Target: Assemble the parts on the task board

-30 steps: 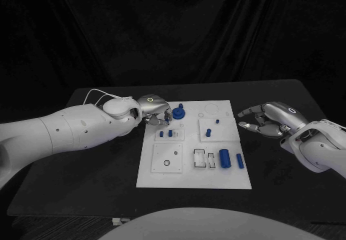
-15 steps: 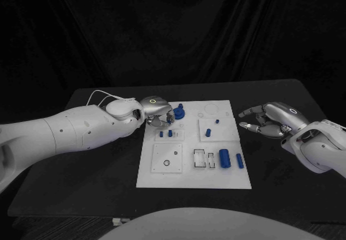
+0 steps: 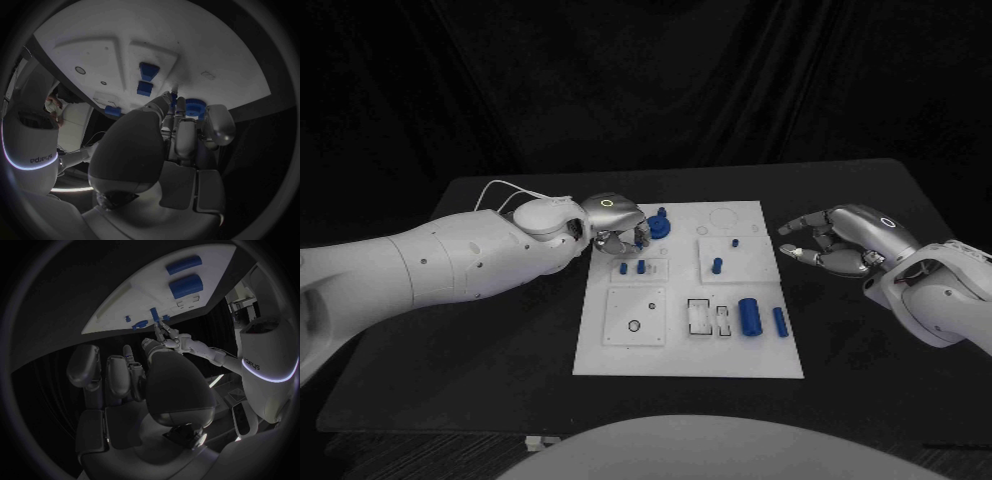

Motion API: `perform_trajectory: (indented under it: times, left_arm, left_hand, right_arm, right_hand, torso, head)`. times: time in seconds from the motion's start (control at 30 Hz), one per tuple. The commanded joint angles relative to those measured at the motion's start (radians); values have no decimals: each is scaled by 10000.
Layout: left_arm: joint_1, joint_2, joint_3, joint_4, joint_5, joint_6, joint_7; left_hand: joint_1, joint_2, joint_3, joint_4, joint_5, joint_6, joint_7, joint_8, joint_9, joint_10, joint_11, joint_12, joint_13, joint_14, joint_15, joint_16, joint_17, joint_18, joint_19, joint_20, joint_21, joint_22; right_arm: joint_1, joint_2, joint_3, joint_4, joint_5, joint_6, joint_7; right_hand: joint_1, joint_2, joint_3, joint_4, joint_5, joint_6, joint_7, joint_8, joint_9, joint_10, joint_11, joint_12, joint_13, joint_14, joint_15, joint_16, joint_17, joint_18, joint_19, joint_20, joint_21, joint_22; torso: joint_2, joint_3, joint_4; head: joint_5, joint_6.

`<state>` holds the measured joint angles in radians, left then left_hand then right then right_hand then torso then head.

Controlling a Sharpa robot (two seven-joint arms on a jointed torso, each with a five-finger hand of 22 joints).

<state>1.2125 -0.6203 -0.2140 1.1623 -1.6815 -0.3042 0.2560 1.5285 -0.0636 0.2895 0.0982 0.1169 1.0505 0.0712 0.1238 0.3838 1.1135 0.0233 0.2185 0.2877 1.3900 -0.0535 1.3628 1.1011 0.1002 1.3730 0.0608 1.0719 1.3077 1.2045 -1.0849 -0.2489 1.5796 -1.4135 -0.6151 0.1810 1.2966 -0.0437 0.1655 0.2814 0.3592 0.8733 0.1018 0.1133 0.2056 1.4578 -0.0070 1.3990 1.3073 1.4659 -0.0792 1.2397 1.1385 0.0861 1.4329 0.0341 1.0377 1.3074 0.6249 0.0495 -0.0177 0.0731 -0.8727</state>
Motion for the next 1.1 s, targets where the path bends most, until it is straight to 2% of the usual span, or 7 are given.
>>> perform_trajectory:
  times: [0.03, 0.17, 0.33, 0.7, 1.1]
  left_arm:
    - [-35, 21, -3, -19, -3, 206, 5]
    - [-39, 25, -3, -61, -3, 248, -14]
    - [-43, 6, -4, -85, -3, 273, -41]
    - [-54, -9, -4, -80, -3, 418, -98]
    - [-119, 0, -4, -50, -3, 625, -99]
  left_hand:
    - [18, -64, -56, 26, 45, 1, 11, -61, -8, 54, -61, -25, -2, -67, 23, -33, -7, 1, -55, -6, -34, 1299]
    - [32, -66, -52, 15, 63, 34, 12, -54, -5, 28, -56, -55, -13, -80, 26, -45, -27, 4, -66, -4, -56, 1294]
    - [48, -76, -48, 0, 86, 48, 14, -55, -5, 1, -53, -83, -22, -82, 28, -46, -25, 5, -71, -3, -67, 1293]
    - [61, -83, -46, -12, 102, 51, 14, -60, -7, -5, -53, -94, -25, -99, 29, -64, -60, 11, -85, -3, -100, 1285]
    - [36, -116, -71, -8, 68, 12, 8, -98, -23, -19, -55, -114, -21, -124, 31, -85, -95, 15, -103, 0, -132, 1278]
  right_arm:
    - [-27, -14, 6, 24, -6, 22, -87]
    - [-27, -22, 6, 26, -6, 24, -93]
    - [-27, -38, 6, 24, -6, 34, -104]
    - [-27, -40, 6, 15, -6, 47, -114]
    - [-27, -46, 6, 14, -6, 48, -124]
  right_hand:
    - [87, -6, 67, -12, -40, 48, 2, 11, -11, 4, 42, -42, 494, 341, 96, -16, -14, 65, 1, 59, -42, 1405]
    - [87, -6, 67, -12, -40, 48, 2, 11, -11, 4, 42, -42, 494, 341, 96, -16, -14, 65, 1, 59, -42, 1405]
    - [129, -9, 98, -23, -56, 53, 9, -3, -25, 0, 48, -48, 488, 340, 99, -15, -12, 64, 4, 62, -33, 1407]
    - [129, -9, 98, -23, -56, 53, 9, -3, -25, 0, 48, -48, 488, 340, 99, -15, -12, 64, 4, 62, -33, 1407]
    - [142, -11, 110, -22, -63, 59, 12, -9, -33, -3, 51, -51, 484, 338, 101, -23, -23, 63, 4, 64, -31, 1408]
  torso:
    - [2, 2, 4]
    - [5, 0, 13]
    - [-7, 1, -12]
    - [-2, -3, 1]
    - [-1, -4, 0]
  head:
    - [-21, 1]
    - [-26, 1]
    - [-5, 1]
    - [13, 1]
    - [-20, 1]
